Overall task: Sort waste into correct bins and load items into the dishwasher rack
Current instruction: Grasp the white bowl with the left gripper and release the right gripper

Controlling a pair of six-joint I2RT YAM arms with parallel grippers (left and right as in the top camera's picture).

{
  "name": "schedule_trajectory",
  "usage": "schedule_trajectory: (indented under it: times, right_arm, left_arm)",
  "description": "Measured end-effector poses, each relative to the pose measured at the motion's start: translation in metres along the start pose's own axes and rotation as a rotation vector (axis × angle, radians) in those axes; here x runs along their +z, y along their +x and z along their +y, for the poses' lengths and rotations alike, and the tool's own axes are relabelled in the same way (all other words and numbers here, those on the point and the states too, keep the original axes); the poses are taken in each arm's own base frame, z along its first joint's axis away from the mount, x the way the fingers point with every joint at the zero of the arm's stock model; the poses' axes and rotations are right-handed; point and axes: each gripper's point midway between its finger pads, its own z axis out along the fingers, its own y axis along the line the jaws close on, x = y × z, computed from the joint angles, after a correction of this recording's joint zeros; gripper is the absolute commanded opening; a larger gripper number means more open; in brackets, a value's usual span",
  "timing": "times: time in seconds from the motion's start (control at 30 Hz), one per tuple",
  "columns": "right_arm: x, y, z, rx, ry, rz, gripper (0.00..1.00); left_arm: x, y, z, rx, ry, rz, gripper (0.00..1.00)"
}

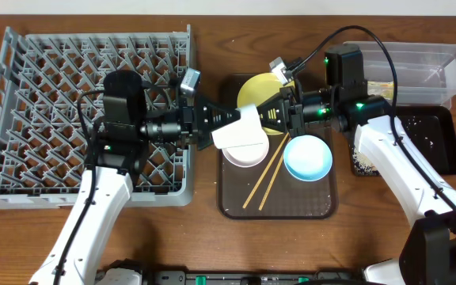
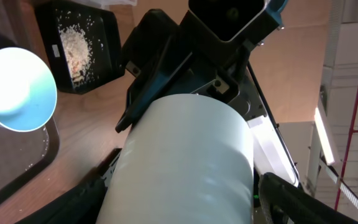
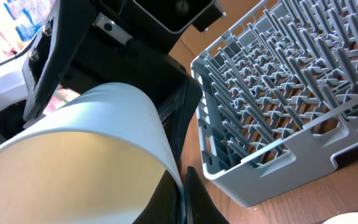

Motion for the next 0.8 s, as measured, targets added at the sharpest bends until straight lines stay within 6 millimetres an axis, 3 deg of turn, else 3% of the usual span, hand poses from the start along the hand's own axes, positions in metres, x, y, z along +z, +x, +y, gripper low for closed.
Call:
schedule_trajectory:
  times: [0.3, 0.43, 0.6, 0.67, 0.8]
  right_arm:
    - [0.000, -0.010, -0.002, -0.034, 0.018, -0.018, 0.01]
    - [0.000, -0.010, -0.004, -0.016, 0.027, -0.019, 0.01]
    - [0.000, -0.009, -0.006, 0.000, 0.039, -0.020, 0.01]
    - [0.000, -0.009, -0.007, 0.003, 0.044, -0.021, 0.08]
    - [0.002, -0.008, -0.012, 0.013, 0.075, -0.020, 0.09]
  left_arm:
    - [0.002, 0.000, 0.000, -0.004, -0.002, 0.000, 0.80]
    - [0.002, -0.002, 0.001, -0.006, -0.008, -0.012, 0.66]
    - [0.002, -0.003, 0.002, -0.002, -0.012, -0.021, 0.59]
    - [0.002, -0.004, 0.002, -0.002, -0.014, -0.025, 0.54]
    - [0.003, -0.006, 0.003, 0.007, -0.023, -0.037, 0.43]
